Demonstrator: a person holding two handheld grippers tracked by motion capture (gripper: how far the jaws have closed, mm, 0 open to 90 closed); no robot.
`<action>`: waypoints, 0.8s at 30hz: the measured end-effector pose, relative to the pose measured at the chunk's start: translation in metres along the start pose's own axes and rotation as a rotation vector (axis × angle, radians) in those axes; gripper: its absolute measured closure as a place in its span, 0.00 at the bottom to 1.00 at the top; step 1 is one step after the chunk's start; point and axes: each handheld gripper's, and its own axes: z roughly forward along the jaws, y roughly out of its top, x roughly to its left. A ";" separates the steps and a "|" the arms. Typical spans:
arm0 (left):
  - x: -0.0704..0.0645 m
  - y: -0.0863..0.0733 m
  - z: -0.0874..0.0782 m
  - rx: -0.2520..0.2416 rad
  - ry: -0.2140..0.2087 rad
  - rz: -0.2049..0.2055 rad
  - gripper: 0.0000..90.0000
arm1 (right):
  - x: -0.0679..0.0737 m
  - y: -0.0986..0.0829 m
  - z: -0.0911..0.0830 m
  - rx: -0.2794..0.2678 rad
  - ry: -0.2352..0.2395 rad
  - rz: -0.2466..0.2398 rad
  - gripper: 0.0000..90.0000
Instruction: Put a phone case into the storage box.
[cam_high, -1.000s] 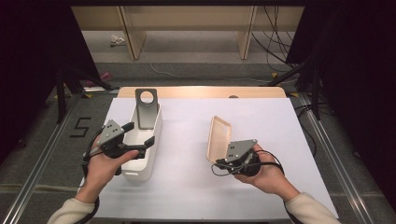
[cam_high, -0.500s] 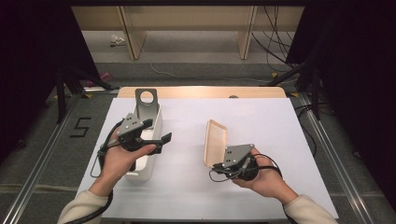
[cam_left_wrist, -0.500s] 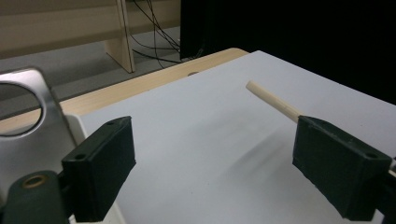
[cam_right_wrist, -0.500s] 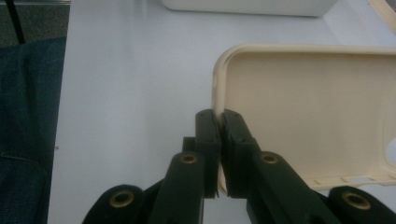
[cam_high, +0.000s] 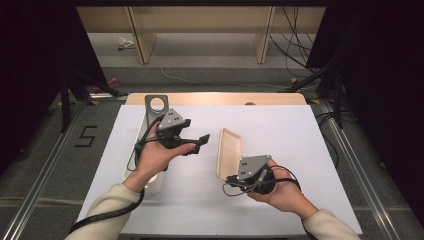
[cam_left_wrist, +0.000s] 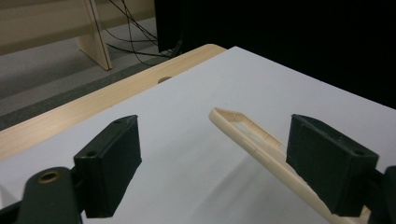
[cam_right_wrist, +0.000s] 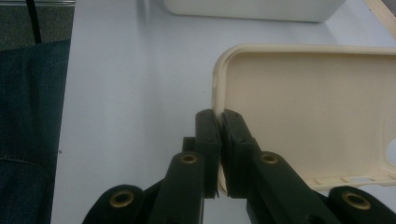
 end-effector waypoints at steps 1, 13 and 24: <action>-0.001 0.001 0.002 0.005 -0.001 0.000 0.19 | 0.000 0.000 0.000 0.001 -0.001 -0.003 0.96; -0.005 0.008 0.035 0.083 -0.025 -0.009 0.25 | 0.000 0.002 -0.001 -0.003 -0.007 -0.011 0.96; -0.003 0.010 0.063 0.158 -0.046 -0.062 0.35 | 0.001 0.004 -0.002 -0.006 -0.012 -0.014 0.96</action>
